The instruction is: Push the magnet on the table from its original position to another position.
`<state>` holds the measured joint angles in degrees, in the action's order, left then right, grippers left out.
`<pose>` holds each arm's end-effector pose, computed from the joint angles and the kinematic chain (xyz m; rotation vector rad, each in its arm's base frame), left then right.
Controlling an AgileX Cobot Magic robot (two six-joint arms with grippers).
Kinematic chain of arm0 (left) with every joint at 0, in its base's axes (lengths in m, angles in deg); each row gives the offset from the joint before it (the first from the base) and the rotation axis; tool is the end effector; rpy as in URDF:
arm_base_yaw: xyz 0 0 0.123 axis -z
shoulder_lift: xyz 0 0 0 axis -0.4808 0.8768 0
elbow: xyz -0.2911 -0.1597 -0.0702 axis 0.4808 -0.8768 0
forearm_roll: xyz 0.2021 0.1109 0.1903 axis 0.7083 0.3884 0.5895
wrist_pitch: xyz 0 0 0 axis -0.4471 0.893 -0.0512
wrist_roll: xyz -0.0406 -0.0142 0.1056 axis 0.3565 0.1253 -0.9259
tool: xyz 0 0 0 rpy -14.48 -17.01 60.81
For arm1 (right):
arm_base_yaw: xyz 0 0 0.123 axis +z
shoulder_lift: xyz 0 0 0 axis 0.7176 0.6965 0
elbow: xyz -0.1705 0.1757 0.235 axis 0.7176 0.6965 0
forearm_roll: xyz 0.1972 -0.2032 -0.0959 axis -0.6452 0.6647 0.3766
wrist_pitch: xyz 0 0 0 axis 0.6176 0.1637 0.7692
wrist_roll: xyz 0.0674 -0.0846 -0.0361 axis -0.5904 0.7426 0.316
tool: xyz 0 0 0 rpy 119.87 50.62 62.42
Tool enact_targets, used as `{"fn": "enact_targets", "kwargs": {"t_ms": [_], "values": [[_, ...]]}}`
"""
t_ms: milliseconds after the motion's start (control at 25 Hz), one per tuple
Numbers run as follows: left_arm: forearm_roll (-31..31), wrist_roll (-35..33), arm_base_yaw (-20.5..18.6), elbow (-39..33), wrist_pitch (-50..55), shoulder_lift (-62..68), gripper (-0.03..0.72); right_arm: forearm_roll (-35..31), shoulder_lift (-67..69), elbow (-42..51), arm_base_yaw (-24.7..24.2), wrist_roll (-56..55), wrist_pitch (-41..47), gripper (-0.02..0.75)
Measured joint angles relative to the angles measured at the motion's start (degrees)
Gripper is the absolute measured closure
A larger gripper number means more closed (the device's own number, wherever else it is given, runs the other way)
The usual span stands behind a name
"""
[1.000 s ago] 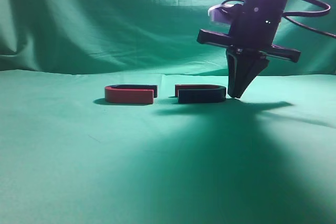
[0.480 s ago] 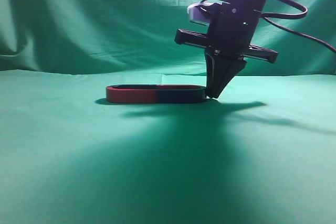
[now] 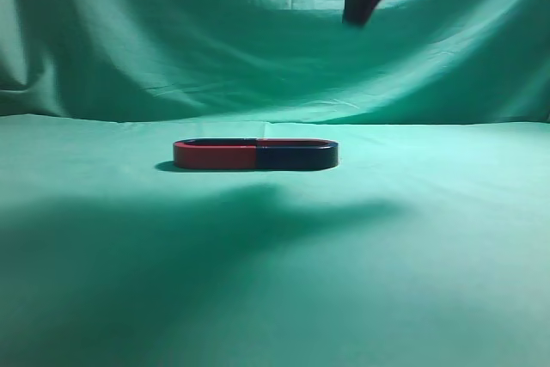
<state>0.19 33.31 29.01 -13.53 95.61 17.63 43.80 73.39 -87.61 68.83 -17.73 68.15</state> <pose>0.0682 -0.0026 0.1711 -0.0625 1.8284 -0.0844 0.4457 0.2123 0.2968 -0.4890 2.7642 0.3837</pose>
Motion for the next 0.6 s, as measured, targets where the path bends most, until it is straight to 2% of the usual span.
{"fn": "enact_targets", "kwargs": {"t_ms": [240,400,600], "values": [[0.0,0.0,0.0,0.0,0.0,0.0,0.316,7.3,-13.7,-0.2,0.0,-5.8,7.9,0.738],[0.0,0.0,0.0,0.0,0.0,0.0,0.316,11.5,-22.3,-0.2,0.0,-8.5,9.9,0.738],[0.0,0.0,0.0,0.0,0.0,0.0,0.316,12.5,-32.6,-0.2,0.0,-9.5,10.7,0.738]]}}
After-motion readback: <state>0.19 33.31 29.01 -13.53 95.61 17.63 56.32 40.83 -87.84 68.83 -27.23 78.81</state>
